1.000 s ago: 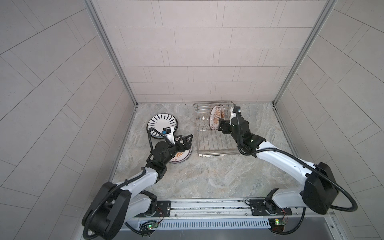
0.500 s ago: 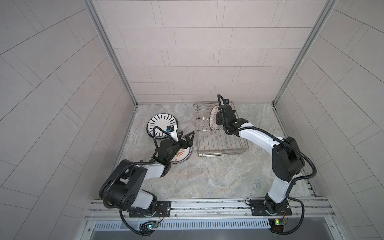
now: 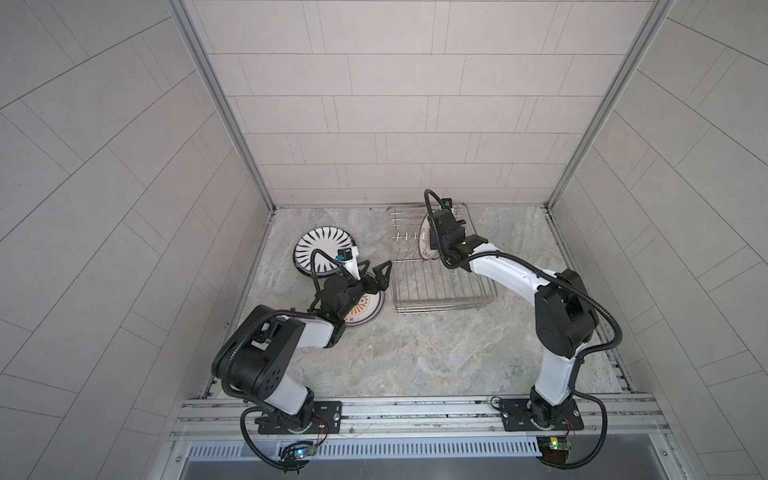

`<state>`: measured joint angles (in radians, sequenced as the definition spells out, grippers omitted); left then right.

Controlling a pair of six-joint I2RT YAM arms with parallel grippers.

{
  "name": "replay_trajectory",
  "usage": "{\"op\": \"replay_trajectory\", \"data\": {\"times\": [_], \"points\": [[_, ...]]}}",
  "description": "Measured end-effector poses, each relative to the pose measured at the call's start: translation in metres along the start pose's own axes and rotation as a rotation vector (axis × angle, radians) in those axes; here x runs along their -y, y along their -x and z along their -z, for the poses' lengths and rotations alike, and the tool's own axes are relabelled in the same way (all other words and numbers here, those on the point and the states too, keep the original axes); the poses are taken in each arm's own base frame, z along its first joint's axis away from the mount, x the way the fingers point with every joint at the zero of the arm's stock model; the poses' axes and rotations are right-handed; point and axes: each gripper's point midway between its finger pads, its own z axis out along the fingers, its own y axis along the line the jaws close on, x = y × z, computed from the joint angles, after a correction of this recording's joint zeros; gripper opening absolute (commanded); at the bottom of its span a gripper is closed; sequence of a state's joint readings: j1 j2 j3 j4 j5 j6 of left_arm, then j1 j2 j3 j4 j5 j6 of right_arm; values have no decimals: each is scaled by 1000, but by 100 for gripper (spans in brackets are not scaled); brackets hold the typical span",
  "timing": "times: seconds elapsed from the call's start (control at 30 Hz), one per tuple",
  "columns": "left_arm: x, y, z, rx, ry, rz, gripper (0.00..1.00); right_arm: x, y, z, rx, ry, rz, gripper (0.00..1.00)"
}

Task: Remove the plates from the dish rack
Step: 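Grasp the nearer sunburst plate rim with the right gripper and lift it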

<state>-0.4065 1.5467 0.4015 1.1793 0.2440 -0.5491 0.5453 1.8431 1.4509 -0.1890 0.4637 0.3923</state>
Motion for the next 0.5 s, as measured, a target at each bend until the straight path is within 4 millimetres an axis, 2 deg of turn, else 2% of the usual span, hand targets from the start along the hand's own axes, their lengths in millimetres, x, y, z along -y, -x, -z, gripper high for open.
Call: {"op": "replay_trajectory", "data": {"times": [0.27, 0.5], "points": [[7, 3, -3, 3, -35, 9, 100, -9, 10, 29, 56, 20, 30, 40], [18, 3, -14, -11, -106, 58, 100, -12, 19, 27, 50, 55, 21, 35]]}}
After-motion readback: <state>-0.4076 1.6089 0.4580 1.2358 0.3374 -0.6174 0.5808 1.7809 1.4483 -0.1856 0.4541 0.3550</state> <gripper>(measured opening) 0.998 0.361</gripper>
